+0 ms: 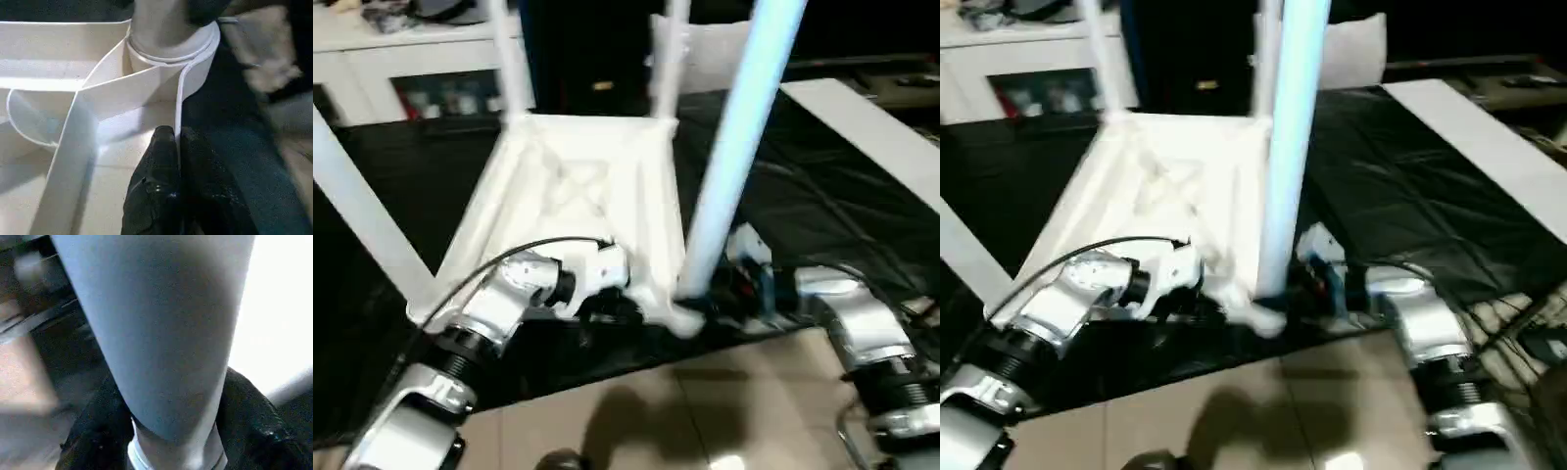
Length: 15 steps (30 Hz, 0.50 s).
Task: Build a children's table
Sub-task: Rotate leg to tighten
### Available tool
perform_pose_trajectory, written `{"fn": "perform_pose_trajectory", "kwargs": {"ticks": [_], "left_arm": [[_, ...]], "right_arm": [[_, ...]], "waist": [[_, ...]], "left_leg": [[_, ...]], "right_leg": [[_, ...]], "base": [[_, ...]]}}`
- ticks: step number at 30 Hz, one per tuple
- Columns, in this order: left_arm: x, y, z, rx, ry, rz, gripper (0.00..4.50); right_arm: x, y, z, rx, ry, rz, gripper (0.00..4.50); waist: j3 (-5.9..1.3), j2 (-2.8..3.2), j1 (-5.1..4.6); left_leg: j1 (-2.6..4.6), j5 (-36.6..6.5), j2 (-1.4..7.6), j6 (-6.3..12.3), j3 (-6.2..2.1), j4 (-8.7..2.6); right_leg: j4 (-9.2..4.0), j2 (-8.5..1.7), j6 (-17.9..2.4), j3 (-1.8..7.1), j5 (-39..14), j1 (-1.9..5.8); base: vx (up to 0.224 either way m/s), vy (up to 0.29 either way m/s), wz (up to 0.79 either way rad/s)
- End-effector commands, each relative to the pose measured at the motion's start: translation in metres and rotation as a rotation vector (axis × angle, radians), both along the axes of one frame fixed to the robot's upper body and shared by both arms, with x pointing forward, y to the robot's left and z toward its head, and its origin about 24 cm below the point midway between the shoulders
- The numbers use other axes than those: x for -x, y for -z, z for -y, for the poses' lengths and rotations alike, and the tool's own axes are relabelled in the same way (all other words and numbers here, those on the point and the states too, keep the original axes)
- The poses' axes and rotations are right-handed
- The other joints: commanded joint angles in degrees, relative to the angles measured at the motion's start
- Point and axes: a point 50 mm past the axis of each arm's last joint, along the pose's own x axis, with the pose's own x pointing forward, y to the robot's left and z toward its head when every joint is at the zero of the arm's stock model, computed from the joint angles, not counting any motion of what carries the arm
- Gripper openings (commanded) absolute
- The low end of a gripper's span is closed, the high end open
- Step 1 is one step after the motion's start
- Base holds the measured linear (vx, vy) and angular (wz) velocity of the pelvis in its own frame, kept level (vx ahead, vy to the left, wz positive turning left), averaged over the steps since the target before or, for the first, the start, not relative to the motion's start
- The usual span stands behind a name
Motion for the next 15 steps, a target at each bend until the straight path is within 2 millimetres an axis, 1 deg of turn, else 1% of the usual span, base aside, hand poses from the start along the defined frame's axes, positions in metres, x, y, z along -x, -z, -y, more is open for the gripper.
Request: {"fn": "perform_pose_trajectory", "kwargs": {"ticks": [1, 2, 3, 4, 5, 6, 7, 8, 9, 10, 11, 12, 13, 14, 15], "left_arm": [[-0.001, -0.010, 0.031, 0.092, -0.042, 0.037, 0.00], [-0.003, -0.009, 0.035, 0.097, -0.086, 0.030, 0.00], [-0.007, -0.009, 0.039, 0.100, -0.141, 0.028, 0.00], [-0.009, -0.010, 0.043, 0.104, -0.183, 0.034, 0.00], [-0.011, -0.011, 0.045, 0.108, -0.206, 0.040, 0.00], [-0.013, -0.012, 0.049, 0.110, -0.228, 0.051, 0.00], [-0.014, -0.014, 0.053, 0.110, -0.248, 0.062, 0.00], [-0.014, -0.014, 0.053, 0.110, -0.248, 0.062, 0.00], [-0.015, -0.016, 0.058, 0.112, -0.263, 0.073, 0.00], [-0.015, -0.021, 0.067, 0.127, -0.270, 0.086, 0.00], [-0.015, -0.022, 0.068, 0.131, -0.268, 0.085, 0.00], [-0.015, -0.023, 0.070, 0.140, -0.268, 0.082, 0.00], [-0.015, -0.023, 0.070, 0.140, -0.268, 0.082, 0.00], [-0.014, -0.022, 0.068, 0.138, -0.271, 0.084, 0.00], [-0.014, -0.022, 0.068, 0.136, -0.274, 0.084, 0.00]], "right_arm": [[-0.003, 0.006, -0.031, -0.004, 0.035, -0.051, 1.99], [-0.005, 0.006, -0.036, -0.013, 0.077, -0.064, 1.98], [-0.007, 0.007, -0.042, -0.025, 0.121, -0.079, 1.98], [-0.009, 0.007, -0.047, -0.034, 0.154, -0.091, 1.98], [-0.011, 0.007, -0.050, -0.034, 0.175, -0.097, 1.98], [-0.013, 0.008, -0.054, -0.024, 0.205, -0.101, 1.98], [-0.016, 0.009, -0.057, -0.010, 0.245, -0.105, 1.98], [-0.016, 0.009, -0.057, -0.010, 0.245, -0.105, 1.98], [-0.020, 0.010, -0.060, -0.004, 0.299, -0.107, 1.98], [-0.024, 0.005, -0.066, -0.021, 0.336, -0.051, 1.98], [-0.025, 0.004, -0.067, -0.032, 0.341, -0.041, 1.98], [-0.025, 0.001, -0.068, -0.054, 0.353, -0.025, 2.32], [-0.025, 0.001, -0.068, -0.054, 0.353, -0.025, 2.53], [-0.026, -0.004, -0.066, -0.093, 0.369, -0.014, 2.67], [-0.027, -0.005, -0.065, -0.101, 0.375, -0.013, 2.67]], "waist": [[-2.95, -0.53, -0.25], [-3.00, -0.73, -0.86], [-3.02, -0.76, -1.15], [-2.96, -0.42, -1.65], [-3.08, -0.57, -1.72], [-3.06, -0.60, -1.80], [-3.02, -0.55, -1.93], [-3.08, -0.48, -2.07], [-3.15, -0.71, -2.05], [-3.13, -0.52, -2.32], [-3.19, -0.45, -2.38], [-3.29, -0.36, -2.29], [-3.38, -0.39, -2.33], [-3.55, -0.20, -2.26], [-3.62, -0.19, -2.30]], "left_leg": [[0.93, -16.91, 4.48, -1.30, -2.53, -4.84], [0.82, -17.46, 4.35, -1.26, -2.57, -4.75], [0.79, -17.31, 4.32, -1.07, -2.49, -4.73], [1.05, -17.67, 4.22, -0.95, -2.34, -4.59], [1.05, -17.44, 4.12, -0.88, -2.38, -4.47], [0.98, -17.09, 4.04, -0.56, -2.33, -4.43], [0.84, -16.34, 4.10, -0.20, -2.31, -4.45], [0.79, -15.86, 4.16, -0.05, -2.29, -4.48], [0.81, -15.77, 4.14, 0.08, -2.26, -4.47], [0.67, -15.52, 4.18, 0.11, -2.29, -4.57], [0.77, -15.57, 4.25, -0.06, -2.25, -4.54], [0.84, -15.36, 4.25, 0.16, -2.23, -4.49], [0.72, -14.62, 4.23, 0.42, -2.21, -4.48], [0.68, -13.11, 4.29, 1.11, -2.20, -4.48], [0.61, -12.33, 4.30, 1.52, -2.17, -4.46]], "right_leg": [[-5.69, -5.24, -10.10, 3.56, -21.40, 2.09], [-5.92, -5.24, -9.67, 3.55, -21.95, 2.18], [-5.90, -5.15, -9.66, 3.60, -21.64, 2.20], [-6.20, -5.04, -10.12, 3.71, -21.42, 1.70], [-6.18, -5.05, -10.10, 3.64, -21.34, 1.86], [-6.29, -5.08, -10.13, 3.65, -21.23, 1.88], [-6.27, -5.00, -10.03, 3.66, -20.67, 1.91], [-6.18, -4.85, -10.04, 3.67, -19.54, 1.86], [-6.16, -4.83, -10.01, 3.62, -19.13, 1.91], [-5.98, -4.83, -10.36, 3.59, -17.96, 1.89], [-5.94, -4.83, -10.44, 3.64, -17.36, 1.84], [-5.94, -4.88, -10.63, 3.68, -16.02, 1.90], [-5.77, -4.84, -10.83, 3.67, -14.65, 2.05], [-5.47, -4.71, -11.30, 3.62, -11.62, 2.20], [-5.33, -4.67, -11.64, 3.62, -9.87, 2.31]], "base": [[0.000, 0.000, 0.00], [0.000, 0.000, 0.00], [0.000, 0.000, 0.00], [0.000, 0.000, 0.00], [0.000, 0.000, 0.00], [0.000, 0.000, 0.00], [0.000, 0.000, 0.00], [0.000, 0.000, 0.00], [0.000, 0.000, 0.00], [0.000, 0.000, 0.00], [0.000, 0.000, 0.00], [0.000, 0.000, 0.00], [0.000, 0.000, 0.00], [0.000, 0.000, 0.00], [0.000, 0.000, 0.00]]}}
